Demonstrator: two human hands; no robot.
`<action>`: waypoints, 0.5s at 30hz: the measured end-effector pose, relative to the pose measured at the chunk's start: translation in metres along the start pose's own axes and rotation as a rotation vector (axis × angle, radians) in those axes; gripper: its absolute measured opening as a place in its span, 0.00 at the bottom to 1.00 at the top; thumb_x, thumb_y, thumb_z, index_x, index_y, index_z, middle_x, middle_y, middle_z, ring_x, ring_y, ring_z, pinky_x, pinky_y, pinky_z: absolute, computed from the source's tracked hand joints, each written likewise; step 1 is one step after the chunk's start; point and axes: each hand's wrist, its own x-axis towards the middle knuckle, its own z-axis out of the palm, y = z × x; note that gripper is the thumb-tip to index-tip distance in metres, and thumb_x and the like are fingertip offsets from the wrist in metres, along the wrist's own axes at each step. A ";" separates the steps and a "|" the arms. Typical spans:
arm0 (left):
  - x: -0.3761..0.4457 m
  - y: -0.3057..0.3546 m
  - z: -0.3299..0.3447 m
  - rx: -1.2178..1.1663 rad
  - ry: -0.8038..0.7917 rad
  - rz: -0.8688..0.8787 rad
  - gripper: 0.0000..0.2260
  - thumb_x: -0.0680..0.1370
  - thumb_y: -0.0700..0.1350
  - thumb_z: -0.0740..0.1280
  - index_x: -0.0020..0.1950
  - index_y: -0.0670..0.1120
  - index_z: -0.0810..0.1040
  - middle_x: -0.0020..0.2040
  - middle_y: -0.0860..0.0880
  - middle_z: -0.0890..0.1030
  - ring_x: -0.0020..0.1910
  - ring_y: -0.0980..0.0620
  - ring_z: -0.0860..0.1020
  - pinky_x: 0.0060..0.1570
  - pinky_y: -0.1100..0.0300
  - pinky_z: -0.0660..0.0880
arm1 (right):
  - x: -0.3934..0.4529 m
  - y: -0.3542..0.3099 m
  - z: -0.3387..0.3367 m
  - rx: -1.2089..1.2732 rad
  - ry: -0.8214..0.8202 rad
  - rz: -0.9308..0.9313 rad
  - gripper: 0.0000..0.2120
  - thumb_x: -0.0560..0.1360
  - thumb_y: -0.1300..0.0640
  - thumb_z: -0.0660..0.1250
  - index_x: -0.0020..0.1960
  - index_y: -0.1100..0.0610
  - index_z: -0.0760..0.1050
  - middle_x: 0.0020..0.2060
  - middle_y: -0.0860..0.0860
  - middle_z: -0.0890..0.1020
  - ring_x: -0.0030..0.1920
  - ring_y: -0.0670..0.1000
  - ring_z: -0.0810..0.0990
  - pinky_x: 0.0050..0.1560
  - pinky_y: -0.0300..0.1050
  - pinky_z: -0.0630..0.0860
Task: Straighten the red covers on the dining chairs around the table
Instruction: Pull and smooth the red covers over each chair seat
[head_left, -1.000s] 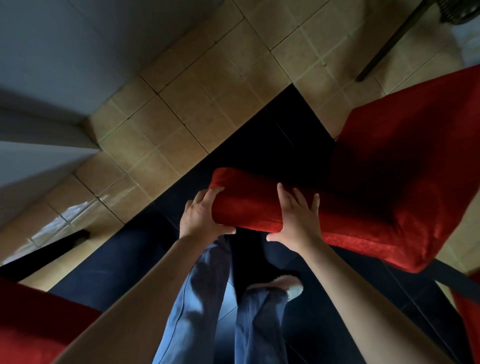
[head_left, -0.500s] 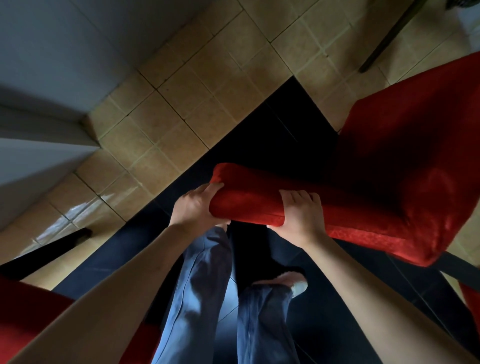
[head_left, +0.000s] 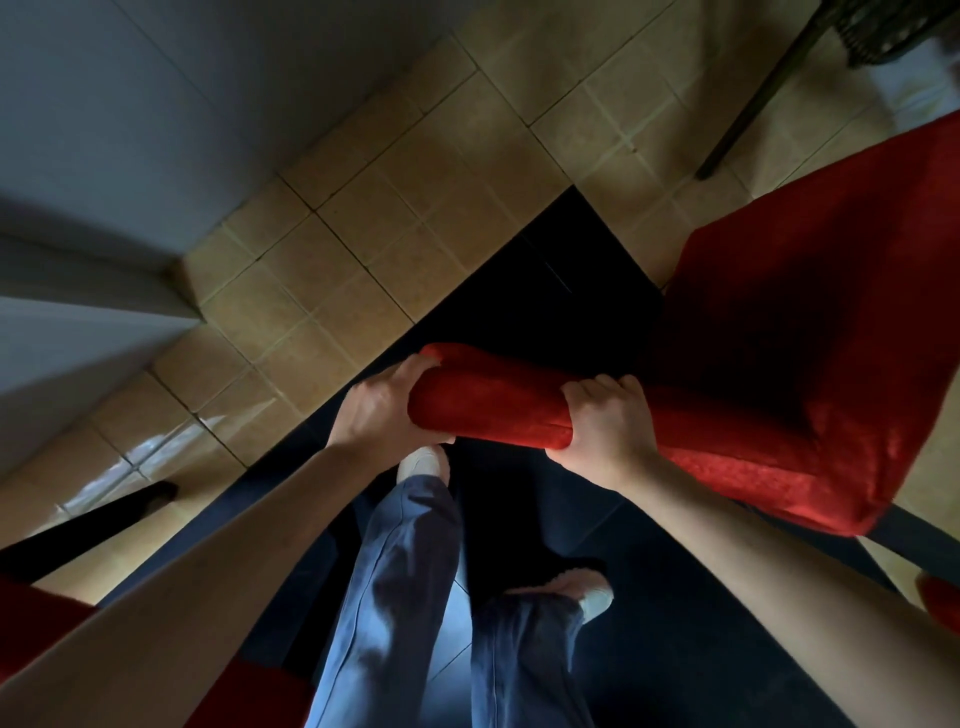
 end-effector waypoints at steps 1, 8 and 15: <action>0.000 -0.002 -0.001 -0.031 0.003 -0.032 0.38 0.58 0.52 0.82 0.65 0.54 0.71 0.48 0.56 0.79 0.43 0.55 0.77 0.45 0.63 0.70 | 0.002 0.002 -0.001 0.002 0.002 -0.010 0.20 0.51 0.49 0.80 0.31 0.59 0.74 0.25 0.52 0.76 0.29 0.55 0.76 0.38 0.48 0.73; 0.013 -0.015 -0.004 -0.095 -0.146 -0.037 0.39 0.60 0.50 0.82 0.69 0.50 0.73 0.57 0.51 0.81 0.54 0.53 0.79 0.53 0.65 0.73 | 0.005 0.005 -0.001 -0.035 0.001 -0.063 0.27 0.47 0.41 0.82 0.30 0.59 0.73 0.25 0.52 0.76 0.29 0.54 0.76 0.38 0.48 0.73; 0.020 -0.021 -0.012 -0.066 -0.195 0.021 0.37 0.62 0.53 0.81 0.69 0.48 0.74 0.52 0.49 0.83 0.50 0.52 0.81 0.52 0.57 0.78 | 0.008 0.007 -0.001 -0.024 -0.023 -0.068 0.31 0.45 0.37 0.82 0.30 0.59 0.72 0.24 0.51 0.74 0.28 0.54 0.74 0.37 0.47 0.72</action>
